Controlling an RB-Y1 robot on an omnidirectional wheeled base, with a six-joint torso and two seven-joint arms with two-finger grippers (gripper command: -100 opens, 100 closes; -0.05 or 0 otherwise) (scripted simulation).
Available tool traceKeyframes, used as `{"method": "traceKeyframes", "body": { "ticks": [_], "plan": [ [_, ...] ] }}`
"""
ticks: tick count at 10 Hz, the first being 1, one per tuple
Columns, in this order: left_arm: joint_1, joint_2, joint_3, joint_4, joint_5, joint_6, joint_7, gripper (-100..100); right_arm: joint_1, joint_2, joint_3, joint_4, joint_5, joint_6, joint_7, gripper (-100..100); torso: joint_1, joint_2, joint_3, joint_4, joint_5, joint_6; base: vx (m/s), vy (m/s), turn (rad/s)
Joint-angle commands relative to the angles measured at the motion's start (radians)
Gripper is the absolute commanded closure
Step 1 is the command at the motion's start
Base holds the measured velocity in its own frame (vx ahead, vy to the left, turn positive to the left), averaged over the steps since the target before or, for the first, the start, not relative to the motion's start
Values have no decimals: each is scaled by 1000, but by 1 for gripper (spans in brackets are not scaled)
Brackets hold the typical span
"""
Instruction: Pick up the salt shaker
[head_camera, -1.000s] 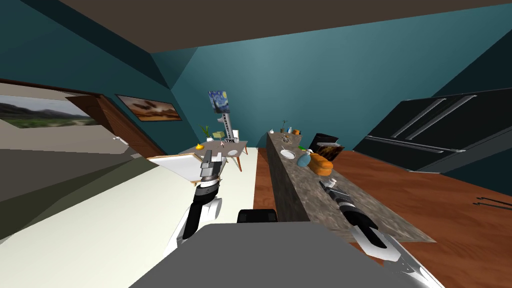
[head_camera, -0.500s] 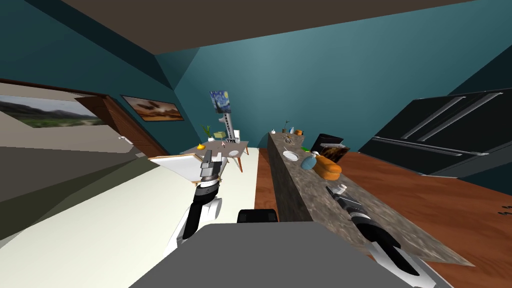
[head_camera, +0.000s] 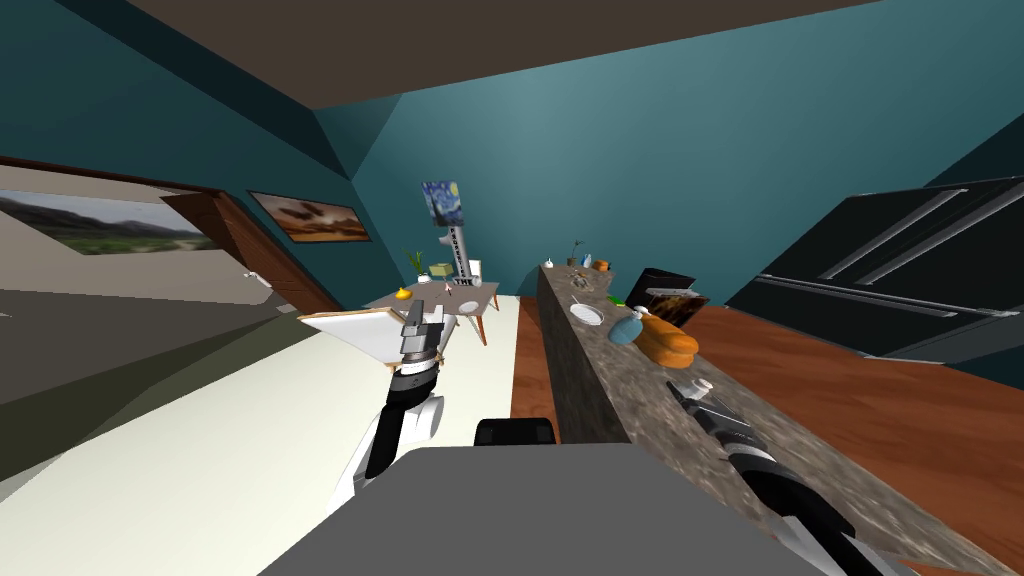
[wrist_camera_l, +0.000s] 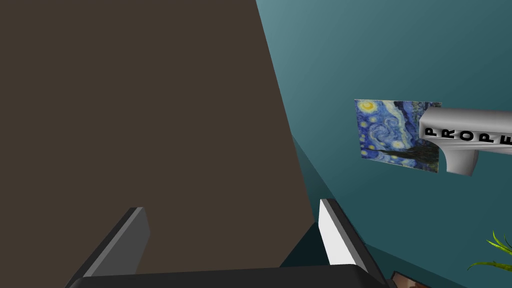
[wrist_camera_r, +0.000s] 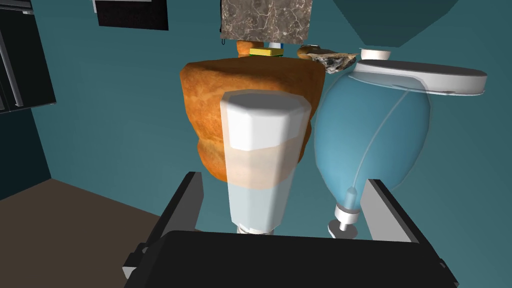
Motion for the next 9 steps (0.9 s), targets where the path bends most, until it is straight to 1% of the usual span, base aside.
{"method": "traceKeyframes", "body": {
  "ticks": [1, 2, 4, 5, 6, 7, 8, 9],
  "plan": [
    [0, 0, 0, 0, 0, 0, 0, 0, 12, -12, 9, 22, -50, -26, 15, -100, 0, 0, 0, 0, 0, 0, 57, 27, 33],
    [0, 0, 0, 0, 0, 0, 0, 0, 47, -42, 28, 53, -81, -65, 38, -100, 0, 0, 0, 0, 0, 0, 88, 40, 86],
    [0, 0, 0, 0, 0, 0, 0, 0, 47, -42, 28, 53, -130, -66, 38, -100, 0, -2, -1, -1, 0, 0, 66, 11, 10],
    [0, 0, 0, 0, 0, 0, 0, 0, 83, -71, 48, 83, -165, -107, 61, -100, -2, 0, 0, 0, 0, 0, 51, 14, 59],
    [0, 0, 0, 0, 0, 0, 0, 0, 83, -71, 48, 83, -195, -107, 61, -100, -1, 0, 0, 0, 0, 0, 56, 18, 40],
    [0, 0, 0, 0, 0, 0, 0, 0, 83, -71, 48, 83, -204, -107, 61, -100, -1, 0, 0, 0, 0, 0, 32, 9, -2],
    [0, 0, 0, 0, 0, 0, 0, 0, 118, -100, 67, 114, -244, -148, 85, -100, -1, 1, 0, 0, 0, 0, 68, 29, 54],
    [0, 0, 0, 0, 0, 0, 0, 0, 118, -100, 67, 114, -273, -148, 85, -100, 0, 0, 0, 0, 0, 0, 69, 25, 36]
  ]
}}
